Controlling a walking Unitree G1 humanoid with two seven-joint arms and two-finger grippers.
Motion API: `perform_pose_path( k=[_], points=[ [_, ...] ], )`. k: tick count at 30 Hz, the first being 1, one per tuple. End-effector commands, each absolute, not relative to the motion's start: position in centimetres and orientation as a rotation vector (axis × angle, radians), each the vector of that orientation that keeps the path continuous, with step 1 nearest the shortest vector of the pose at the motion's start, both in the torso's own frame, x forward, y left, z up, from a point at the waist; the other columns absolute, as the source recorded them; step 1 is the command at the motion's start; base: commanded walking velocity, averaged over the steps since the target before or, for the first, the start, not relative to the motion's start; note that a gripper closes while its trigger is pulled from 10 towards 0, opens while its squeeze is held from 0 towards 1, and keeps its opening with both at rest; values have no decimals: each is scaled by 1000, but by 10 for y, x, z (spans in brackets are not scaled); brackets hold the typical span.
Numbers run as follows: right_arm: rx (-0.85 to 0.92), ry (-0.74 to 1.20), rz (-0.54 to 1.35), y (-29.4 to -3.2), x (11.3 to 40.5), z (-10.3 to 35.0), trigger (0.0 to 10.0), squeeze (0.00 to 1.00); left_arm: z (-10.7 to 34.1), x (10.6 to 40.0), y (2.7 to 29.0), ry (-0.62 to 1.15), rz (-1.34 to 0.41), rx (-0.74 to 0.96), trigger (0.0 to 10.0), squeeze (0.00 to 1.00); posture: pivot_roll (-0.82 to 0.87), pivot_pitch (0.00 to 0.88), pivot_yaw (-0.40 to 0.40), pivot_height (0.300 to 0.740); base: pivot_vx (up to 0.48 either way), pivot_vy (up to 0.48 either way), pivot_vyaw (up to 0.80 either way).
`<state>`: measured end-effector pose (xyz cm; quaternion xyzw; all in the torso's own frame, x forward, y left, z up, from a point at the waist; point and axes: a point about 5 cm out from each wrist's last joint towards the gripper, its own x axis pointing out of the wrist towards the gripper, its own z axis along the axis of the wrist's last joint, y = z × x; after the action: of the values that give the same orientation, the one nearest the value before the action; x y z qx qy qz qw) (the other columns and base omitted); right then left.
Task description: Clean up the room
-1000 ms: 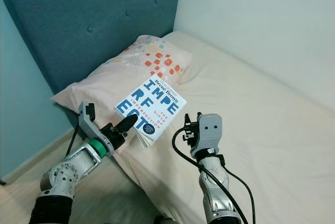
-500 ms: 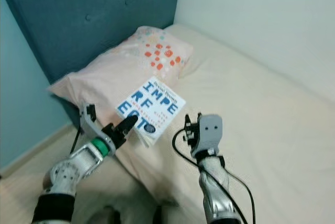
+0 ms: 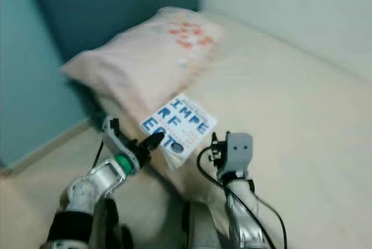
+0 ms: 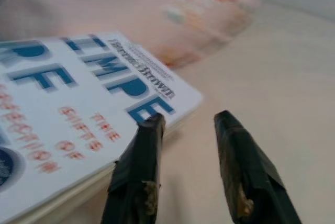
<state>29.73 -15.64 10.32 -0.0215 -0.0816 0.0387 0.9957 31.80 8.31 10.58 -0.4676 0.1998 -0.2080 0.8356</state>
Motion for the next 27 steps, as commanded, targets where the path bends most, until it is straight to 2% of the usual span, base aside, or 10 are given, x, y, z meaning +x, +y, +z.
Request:
perform_pose_path(
  k=[1,16,19,22,27],
  points=[
    [-37,-140,47,-165,292,97,10000,0,108,318,77,433,-469,-990,10000,0,-37,137,-23,586,0,0,0],
    [-41,-141,49,-165,292,97,10000,0,107,317,77,438,-469,-989,10000,0,-40,135,-20,586,0,0,0],
    [-45,-143,52,-165,291,97,10000,0,111,320,77,405,-468,-1025,10000,0,-40,135,-20,586,0,0,0],
    [-88,-163,77,-162,290,100,10000,0,131,327,84,282,-513,-1112,10000,0,-53,134,-20,586,0,0,0],
    [-121,-187,90,-162,289,106,10000,0,155,341,86,182,-564,-1169,10000,0,-81,152,-22,586,0,0,0]
  ],
)
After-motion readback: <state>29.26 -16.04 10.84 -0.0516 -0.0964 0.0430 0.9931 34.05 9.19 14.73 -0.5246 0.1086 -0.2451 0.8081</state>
